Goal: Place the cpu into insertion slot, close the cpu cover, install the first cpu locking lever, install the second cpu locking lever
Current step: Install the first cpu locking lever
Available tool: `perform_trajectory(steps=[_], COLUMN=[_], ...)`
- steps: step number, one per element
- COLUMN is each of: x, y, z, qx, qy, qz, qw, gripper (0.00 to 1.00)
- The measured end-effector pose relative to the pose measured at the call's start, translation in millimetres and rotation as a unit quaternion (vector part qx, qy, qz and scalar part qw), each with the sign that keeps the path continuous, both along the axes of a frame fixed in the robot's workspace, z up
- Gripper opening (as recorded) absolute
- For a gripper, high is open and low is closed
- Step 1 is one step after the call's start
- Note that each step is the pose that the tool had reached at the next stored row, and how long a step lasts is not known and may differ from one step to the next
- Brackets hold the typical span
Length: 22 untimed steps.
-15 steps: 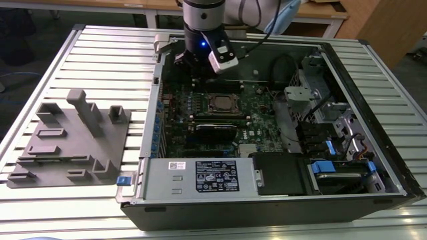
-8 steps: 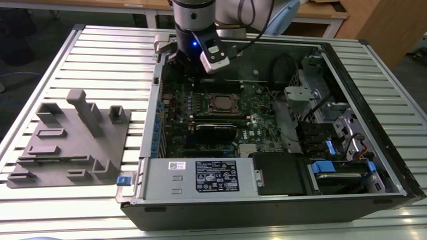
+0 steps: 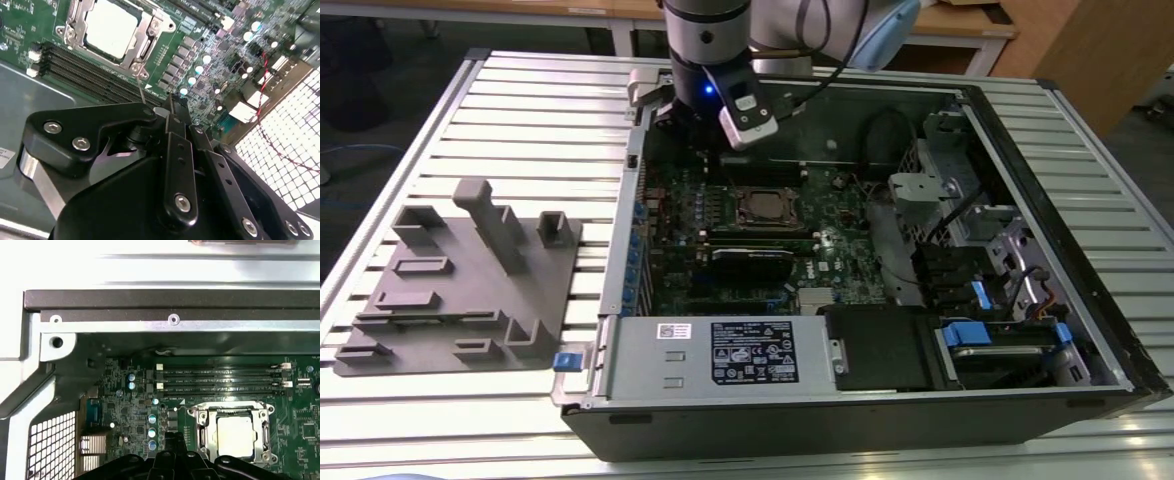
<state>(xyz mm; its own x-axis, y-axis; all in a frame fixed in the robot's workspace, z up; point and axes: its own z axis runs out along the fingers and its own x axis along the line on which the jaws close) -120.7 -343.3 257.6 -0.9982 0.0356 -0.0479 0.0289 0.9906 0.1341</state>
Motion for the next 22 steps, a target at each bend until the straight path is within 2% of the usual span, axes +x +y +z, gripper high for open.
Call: perform_trajectory(steps=[2,7,11,12,14,15,17,19,22], x=[0.0,-0.8,-7.6,-8.5,-8.8,-8.8,-8.9,-9.1,-9.3], y=[-0.5,-0.5,-0.5,-0.5,-0.6,-0.6,-0.6,-0.6,-0.6], z=[0.0,-0.1,-0.4,-0.4,-0.4,-0.4,-0.7,-1.4,-3.7], qx=[0.0096,0.0104,0.0122,0.0145,0.0234,0.0267,0.0317,0.0364,0.0388], qy=[0.0000,0.0000,0.0000,0.0000,-0.0001,0.0000,0.0000,0.0000,0.0000], qz=[0.000,0.000,0.000,0.000,0.000,0.000,0.000,0.000,0.000], qw=[0.99995,0.99995,0.99993,0.99990,0.99973,0.99964,0.99950,0.99934,0.99925], gripper=[0.11,0.11,0.11,0.11,0.11,0.11,0.11,0.11,0.11])
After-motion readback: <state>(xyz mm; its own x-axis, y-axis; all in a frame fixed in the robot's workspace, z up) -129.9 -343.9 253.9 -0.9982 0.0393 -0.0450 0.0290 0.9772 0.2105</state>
